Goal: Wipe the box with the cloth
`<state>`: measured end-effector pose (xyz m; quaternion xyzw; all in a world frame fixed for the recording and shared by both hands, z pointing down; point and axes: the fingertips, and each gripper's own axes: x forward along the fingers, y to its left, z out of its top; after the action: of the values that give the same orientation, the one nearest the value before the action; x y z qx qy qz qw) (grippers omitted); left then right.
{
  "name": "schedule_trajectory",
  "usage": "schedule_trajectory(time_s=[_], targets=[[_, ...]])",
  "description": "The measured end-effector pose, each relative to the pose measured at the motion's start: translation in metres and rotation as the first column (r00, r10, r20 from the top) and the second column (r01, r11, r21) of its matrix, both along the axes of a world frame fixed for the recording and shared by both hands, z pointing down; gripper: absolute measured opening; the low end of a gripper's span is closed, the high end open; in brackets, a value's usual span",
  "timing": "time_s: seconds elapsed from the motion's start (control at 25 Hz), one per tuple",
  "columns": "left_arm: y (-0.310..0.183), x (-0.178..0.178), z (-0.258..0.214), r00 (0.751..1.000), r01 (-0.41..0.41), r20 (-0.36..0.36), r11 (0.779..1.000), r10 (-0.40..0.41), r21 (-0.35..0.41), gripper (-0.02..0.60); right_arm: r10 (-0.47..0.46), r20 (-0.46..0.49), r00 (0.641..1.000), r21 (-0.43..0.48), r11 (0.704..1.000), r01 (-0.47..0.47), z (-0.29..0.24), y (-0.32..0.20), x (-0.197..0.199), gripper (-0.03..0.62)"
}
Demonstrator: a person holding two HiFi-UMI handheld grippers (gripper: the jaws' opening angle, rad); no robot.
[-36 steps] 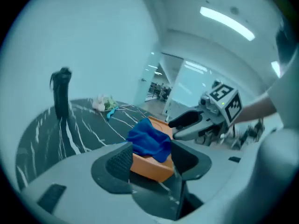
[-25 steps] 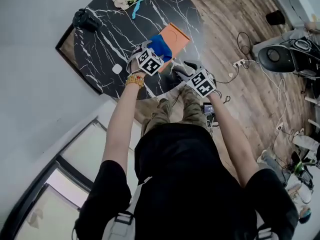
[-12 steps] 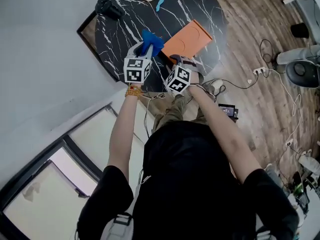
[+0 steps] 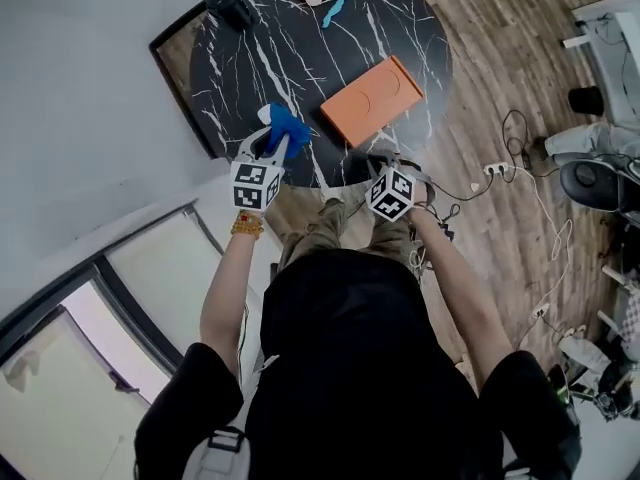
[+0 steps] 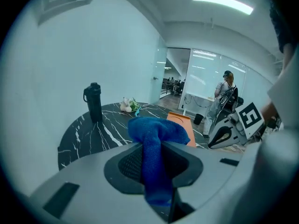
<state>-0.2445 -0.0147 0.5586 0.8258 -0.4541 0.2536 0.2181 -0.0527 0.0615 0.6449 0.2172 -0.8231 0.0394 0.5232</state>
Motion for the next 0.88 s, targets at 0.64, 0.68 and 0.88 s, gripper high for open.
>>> schedule_trajectory(time_s=[0.64,0.68,0.88], targets=[[-0.003,0.01,-0.016,0.985,0.097,-0.144,0.995,-0.096,-0.002,0.097,0.229,0.012,0.973,0.055,0.972,-0.23,0.014,-0.072,-0.076,0.041],[-0.004,0.013,-0.015,0.986,0.083,-0.142,0.997,-0.083,-0.005,0.097,0.217,0.022,0.976,0.033,0.976,-0.217,0.012,-0.066,-0.073,0.037],[-0.003,0.025,0.003,0.991,-0.011,-0.134,0.999,0.004,-0.052,0.097,0.011,0.001,1.0,-0.024,1.0,-0.011,0.013,0.005,-0.052,0.026]])
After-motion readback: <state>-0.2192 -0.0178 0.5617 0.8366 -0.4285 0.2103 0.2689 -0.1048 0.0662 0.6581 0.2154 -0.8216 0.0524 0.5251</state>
